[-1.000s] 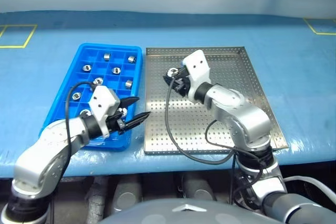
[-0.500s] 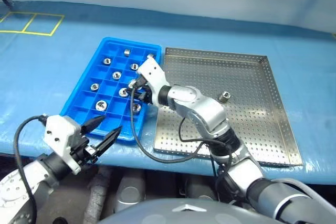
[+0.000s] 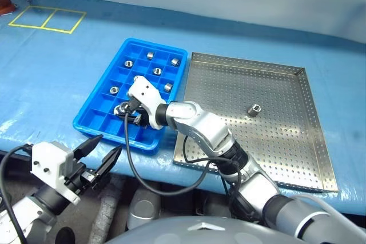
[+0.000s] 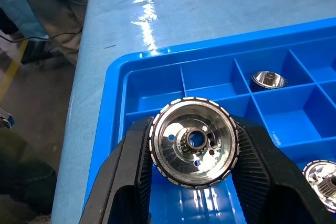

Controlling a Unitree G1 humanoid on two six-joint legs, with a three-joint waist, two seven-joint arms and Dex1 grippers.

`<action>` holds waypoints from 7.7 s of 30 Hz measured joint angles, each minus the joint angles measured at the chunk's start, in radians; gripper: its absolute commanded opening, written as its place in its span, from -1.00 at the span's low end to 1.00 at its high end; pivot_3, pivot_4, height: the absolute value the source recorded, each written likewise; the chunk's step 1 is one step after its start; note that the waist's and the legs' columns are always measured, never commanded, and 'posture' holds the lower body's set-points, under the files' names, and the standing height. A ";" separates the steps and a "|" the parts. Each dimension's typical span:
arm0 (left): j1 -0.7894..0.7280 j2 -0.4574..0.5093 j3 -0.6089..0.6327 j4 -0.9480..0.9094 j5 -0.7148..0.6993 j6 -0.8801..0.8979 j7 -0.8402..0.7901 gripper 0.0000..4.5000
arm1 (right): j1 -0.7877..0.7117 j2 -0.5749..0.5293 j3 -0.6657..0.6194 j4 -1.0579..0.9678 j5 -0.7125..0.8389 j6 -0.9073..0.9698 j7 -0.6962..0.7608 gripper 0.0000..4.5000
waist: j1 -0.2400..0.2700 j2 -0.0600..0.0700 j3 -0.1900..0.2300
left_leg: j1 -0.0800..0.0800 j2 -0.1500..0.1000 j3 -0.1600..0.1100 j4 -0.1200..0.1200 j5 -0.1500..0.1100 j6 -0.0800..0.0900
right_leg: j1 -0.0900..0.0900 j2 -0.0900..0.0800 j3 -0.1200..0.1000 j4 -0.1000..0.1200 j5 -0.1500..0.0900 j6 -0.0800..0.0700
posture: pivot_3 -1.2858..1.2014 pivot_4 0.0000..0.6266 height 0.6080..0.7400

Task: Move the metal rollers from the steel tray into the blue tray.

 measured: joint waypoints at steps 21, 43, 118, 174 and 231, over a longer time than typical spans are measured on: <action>-0.178 0.057 -0.103 0.001 -0.027 0.079 0.040 0.39 | 0.137 -0.008 0.080 -0.045 -0.002 0.063 0.037 -0.23 | -0.023 0.000 0.000 | 0.001 0.000 0.000 -0.002 -0.001 -0.001 | 0.000 0.000 0.000 -0.001 0.000 0.000 | 0.36 -0.52 1.00; -0.250 0.067 -0.128 0.022 -0.036 0.115 0.033 0.39 | 0.107 0.076 0.048 -0.003 0.008 0.020 0.026 -0.23 | -0.040 0.000 0.000 | 0.000 0.000 -0.001 -0.002 -0.001 -0.002 | 0.000 0.000 -0.001 0.000 0.000 0.000 | 0.35 -0.52 1.00; -1.711 -0.473 -0.877 1.646 0.654 -0.156 -0.313 0.39 | 0.861 -0.230 -0.485 -0.890 -0.055 0.200 -0.380 0.60 | -0.350 0.001 0.000 | -0.002 -0.007 -0.001 0.004 -0.002 0.001 | 0.002 -0.002 0.009 0.000 0.004 0.015 | -0.20 -0.52 1.00; -1.328 -0.224 -0.482 0.913 0.608 0.107 -0.234 -0.22 | 0.743 -0.288 -0.289 -0.730 -0.054 0.070 -0.332 0.62 | -0.330 0.001 0.000 | -0.001 -0.008 -0.003 0.008 -0.002 0.001 | 0.004 -0.002 0.010 0.005 0.003 0.018 | 0.01 -0.52 1.00; -0.643 0.051 -0.073 0.509 0.394 0.386 -0.016 -0.22 | 0.567 -0.293 -0.151 -0.427 0.063 -0.197 -0.031 0.62 | -0.115 -0.003 -0.002 | -0.001 -0.005 -0.003 0.008 -0.002 0.001 | 0.005 -0.002 0.005 0.003 0.006 0.009 | 0.19 -0.52 1.00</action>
